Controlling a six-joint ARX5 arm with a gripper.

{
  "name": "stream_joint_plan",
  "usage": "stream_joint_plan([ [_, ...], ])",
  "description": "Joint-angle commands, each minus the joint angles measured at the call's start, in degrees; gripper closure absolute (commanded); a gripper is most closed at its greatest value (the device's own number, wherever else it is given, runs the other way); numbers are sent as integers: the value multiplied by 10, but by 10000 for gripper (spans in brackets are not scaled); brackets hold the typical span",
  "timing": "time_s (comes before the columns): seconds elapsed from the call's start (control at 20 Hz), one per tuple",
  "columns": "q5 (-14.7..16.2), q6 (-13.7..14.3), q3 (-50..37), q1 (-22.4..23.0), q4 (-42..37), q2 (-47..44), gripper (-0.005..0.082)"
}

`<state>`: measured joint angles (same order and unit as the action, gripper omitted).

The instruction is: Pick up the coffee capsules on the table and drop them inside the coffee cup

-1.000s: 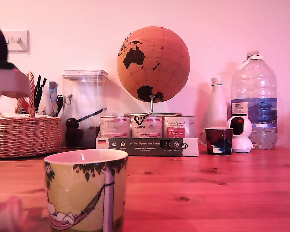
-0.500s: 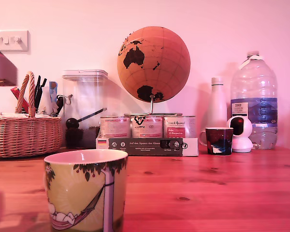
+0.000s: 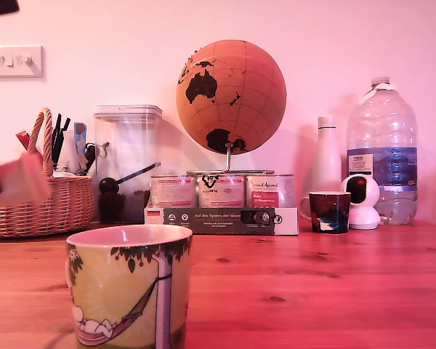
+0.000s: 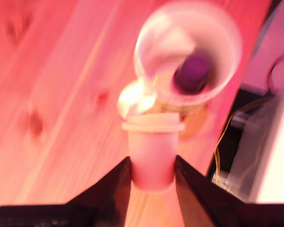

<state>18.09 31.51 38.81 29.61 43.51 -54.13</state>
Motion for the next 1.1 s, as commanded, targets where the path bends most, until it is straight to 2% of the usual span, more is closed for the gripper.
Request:
stream_joint_plan([
  [0.0,19,-16,3,8,-21,-2,574],
  [0.1,31,-17,3,20,-52,-4,574],
  [0.15,32,-32,3,27,-68,-4,574],
  [0.35,33,-47,3,52,-102,-17,574],
  [0.6,33,-83,3,79,-139,-53,574],
  [0.75,20,-104,10,95,-137,-74,574],
  [1.05,4,-122,60,116,-104,-123,574],
])
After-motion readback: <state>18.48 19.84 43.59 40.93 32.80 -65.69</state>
